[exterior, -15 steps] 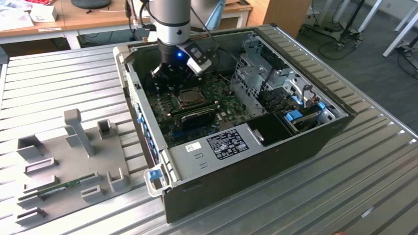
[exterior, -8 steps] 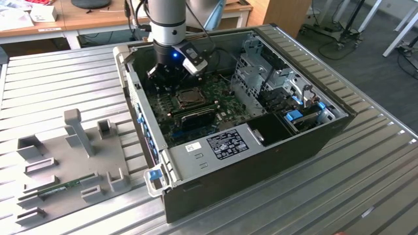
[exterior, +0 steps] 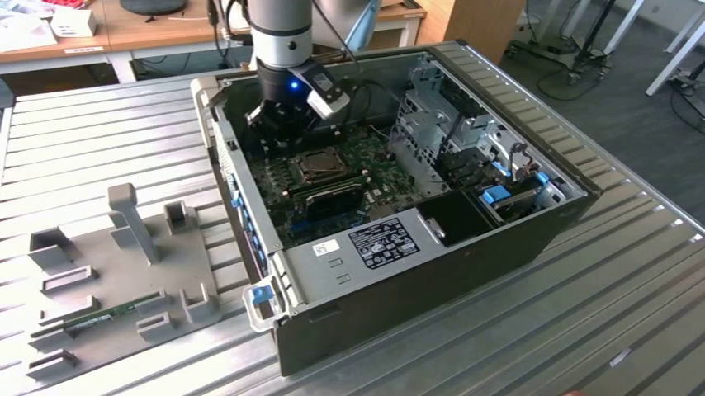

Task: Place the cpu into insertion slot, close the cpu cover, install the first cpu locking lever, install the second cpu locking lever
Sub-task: 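Install the first cpu locking lever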

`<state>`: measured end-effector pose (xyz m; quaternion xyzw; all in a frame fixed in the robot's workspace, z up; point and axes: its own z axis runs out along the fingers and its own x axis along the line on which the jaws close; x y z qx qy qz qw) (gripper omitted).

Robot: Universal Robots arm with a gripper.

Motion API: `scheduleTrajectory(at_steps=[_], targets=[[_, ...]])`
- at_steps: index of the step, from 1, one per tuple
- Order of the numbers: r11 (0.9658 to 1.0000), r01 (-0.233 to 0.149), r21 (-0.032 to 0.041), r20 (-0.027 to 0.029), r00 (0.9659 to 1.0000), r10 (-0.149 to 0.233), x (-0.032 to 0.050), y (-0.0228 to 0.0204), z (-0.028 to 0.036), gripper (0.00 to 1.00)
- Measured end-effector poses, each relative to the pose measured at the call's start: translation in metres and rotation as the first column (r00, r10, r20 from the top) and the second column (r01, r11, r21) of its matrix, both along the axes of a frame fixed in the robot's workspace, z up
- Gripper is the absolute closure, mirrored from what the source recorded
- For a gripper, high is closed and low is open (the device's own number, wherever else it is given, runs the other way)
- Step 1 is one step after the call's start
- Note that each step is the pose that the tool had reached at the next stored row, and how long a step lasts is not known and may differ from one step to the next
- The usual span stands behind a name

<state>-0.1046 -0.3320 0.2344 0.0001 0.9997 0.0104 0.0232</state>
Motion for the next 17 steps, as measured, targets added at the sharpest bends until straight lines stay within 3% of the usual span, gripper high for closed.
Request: scheduleTrajectory(at_steps=[5,6,13,15,17], targets=[[1.0,0.0,0.0007,0.0366,0.9993,0.0,-0.0114,0.0,0.0,0.89],[1.0,0.0,0.0011,0.0417,0.9991,0.0,-0.0123,0.0,0.0001,0.89],[1.0,0.0,0.0026,0.0441,0.999,0.0,-0.0124,0.0,0.0043,0.89],[0.9999,0.0,0.0135,0.0459,0.9989,-0.001,-0.0124,0.0,0.0055,0.89],[0.9995,0.0,0.0315,0.0516,0.9987,-0.001,-0.0128,0.0,0.0058,0.89]])
